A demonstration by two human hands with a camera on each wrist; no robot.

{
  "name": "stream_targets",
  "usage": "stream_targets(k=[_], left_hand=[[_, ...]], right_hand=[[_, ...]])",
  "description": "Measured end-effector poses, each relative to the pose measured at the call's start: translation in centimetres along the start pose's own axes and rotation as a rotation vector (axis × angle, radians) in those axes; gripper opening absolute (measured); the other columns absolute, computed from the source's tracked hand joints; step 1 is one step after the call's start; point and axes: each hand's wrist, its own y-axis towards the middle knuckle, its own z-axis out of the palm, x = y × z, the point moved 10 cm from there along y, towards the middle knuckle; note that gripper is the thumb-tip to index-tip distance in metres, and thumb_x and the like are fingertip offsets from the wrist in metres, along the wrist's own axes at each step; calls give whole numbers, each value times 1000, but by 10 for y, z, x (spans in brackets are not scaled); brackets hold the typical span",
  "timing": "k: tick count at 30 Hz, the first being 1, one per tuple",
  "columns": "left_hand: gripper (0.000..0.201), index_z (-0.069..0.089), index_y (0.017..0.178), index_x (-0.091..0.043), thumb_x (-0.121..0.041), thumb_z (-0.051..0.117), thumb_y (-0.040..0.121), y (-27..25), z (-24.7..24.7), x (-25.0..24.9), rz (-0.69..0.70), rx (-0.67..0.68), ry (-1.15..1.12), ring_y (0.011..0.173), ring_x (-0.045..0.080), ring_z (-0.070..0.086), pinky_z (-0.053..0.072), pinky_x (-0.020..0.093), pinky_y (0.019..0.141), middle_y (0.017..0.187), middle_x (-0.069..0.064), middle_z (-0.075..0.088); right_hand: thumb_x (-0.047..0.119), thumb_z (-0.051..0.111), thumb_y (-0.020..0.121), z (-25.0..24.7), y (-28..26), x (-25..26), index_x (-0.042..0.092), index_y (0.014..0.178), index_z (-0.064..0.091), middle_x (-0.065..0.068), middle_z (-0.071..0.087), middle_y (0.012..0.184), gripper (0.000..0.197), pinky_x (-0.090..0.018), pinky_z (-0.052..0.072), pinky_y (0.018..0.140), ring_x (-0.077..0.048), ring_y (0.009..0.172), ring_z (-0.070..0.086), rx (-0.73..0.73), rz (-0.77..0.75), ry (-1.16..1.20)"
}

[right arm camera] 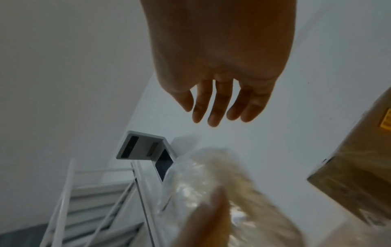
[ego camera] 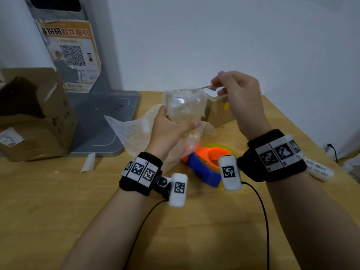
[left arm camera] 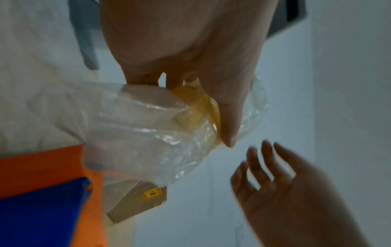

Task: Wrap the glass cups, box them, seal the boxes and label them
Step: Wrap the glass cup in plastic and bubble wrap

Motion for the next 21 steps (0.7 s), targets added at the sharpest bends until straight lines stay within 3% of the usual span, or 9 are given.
stream_targets(k=[2, 4, 6, 9, 13, 16, 19, 21], left_hand=[[53, 66, 118, -22, -24, 92, 72, 1, -8, 9, -111, -19, -206, 99, 9, 74, 60, 31, 84, 106, -4, 78], [29, 69, 111, -24, -22, 82, 85, 1, -10, 13, -186, 2, -361, 103, 18, 75, 60, 39, 91, 105, -2, 79], [18, 72, 106, -22, -27, 78, 90, -1, -12, 14, -234, 18, -440, 108, 26, 73, 56, 46, 100, 107, 3, 79], [18, 73, 104, -19, -31, 76, 91, -1, -13, 14, -262, 23, -504, 100, 23, 75, 56, 47, 100, 102, 5, 79], [39, 70, 119, -13, -36, 78, 89, 0, -10, 13, -283, 18, -572, 109, 26, 73, 55, 49, 102, 113, 8, 77], [62, 66, 132, -7, -45, 80, 85, 0, -1, 15, -326, 76, -635, 117, 32, 68, 51, 53, 106, 123, 15, 73], [61, 65, 134, -11, -48, 76, 87, -2, 5, 10, -330, 122, -597, 116, 31, 69, 53, 50, 104, 123, 17, 72], [53, 68, 128, -21, -53, 74, 87, -5, 8, 11, -381, 141, -559, 111, 23, 72, 55, 46, 100, 119, 11, 75]], right_hand=[[19, 66, 97, 1, -2, -12, 6, 84, 76, 7, 70, 69, 21, -20, 47, 62, 0, 62, 59, 26, 35, -88], [28, 73, 94, 16, -12, -31, 10, 88, 74, 5, 68, 66, 19, -23, 44, 55, -6, 57, 56, 188, 135, -205], [40, 80, 88, 32, -27, -51, 13, 97, 71, 0, 71, 72, 30, -29, 44, 51, -12, 59, 57, 347, 240, -293], [47, 84, 81, 48, -39, -62, 16, 111, 66, -5, 77, 82, 46, -28, 45, 47, -13, 58, 59, 454, 308, -334], [35, 85, 83, 62, -48, -65, 12, 103, 74, -9, 78, 86, 33, -30, 51, 48, -19, 58, 67, 571, 311, -379], [21, 84, 85, 58, -44, -64, 9, 81, 73, -12, 77, 77, 17, -28, 50, 46, -19, 52, 64, 489, 265, -351], [17, 84, 84, 51, -37, -59, 6, 65, 64, -10, 70, 63, 31, -24, 39, 41, -12, 44, 47, 394, 215, -286], [19, 89, 79, 46, -33, -55, -5, 67, 59, -3, 50, 52, 40, -20, 29, 41, -7, 43, 35, 361, 177, -257]])
